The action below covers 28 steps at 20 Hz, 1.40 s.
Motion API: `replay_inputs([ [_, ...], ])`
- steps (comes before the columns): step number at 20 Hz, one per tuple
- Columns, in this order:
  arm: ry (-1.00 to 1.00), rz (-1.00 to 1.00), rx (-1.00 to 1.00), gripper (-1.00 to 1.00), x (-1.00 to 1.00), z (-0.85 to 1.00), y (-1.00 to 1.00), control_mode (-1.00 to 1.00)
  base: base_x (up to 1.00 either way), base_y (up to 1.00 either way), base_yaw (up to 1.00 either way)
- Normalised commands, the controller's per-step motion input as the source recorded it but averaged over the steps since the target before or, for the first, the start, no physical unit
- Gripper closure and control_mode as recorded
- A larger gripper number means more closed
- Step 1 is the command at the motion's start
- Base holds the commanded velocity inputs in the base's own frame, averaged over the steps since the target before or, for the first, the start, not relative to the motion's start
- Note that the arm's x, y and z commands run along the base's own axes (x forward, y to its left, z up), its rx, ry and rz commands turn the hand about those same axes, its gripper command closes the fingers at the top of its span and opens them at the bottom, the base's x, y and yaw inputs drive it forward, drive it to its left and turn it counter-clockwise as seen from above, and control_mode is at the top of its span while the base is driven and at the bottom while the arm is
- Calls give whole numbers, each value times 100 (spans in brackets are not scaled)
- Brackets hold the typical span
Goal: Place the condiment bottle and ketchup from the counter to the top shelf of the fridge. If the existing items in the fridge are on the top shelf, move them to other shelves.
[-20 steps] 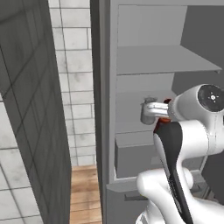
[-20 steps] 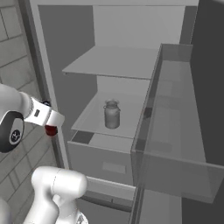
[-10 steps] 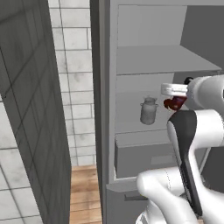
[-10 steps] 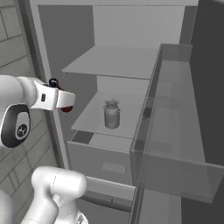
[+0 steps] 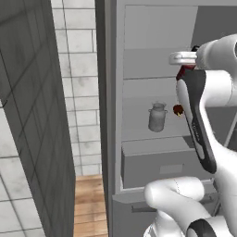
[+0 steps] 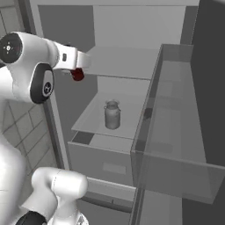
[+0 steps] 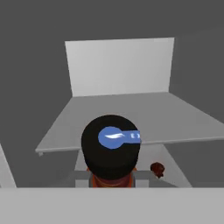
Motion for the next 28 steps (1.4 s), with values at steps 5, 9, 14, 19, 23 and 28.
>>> replay_inputs([
  [5, 6, 13, -7, 100, 78, 20, -18, -100, 0, 0, 0],
  [9, 8, 0, -5, 100, 77, -13, -12, -100, 0, 0, 0],
  [14, 5, 0, -3, 100, 75, -29, -17, -100, 0, 0, 0],
  [19, 1, 0, 0, 100, 63, -39, -25, -100, 0, 0, 0],
  [23, 0, 0, 0, 100, 69, -34, -31, -100, 0, 0, 0],
  [28, 2, 0, 0, 100, 78, -15, -37, -100, 0, 0, 0],
])
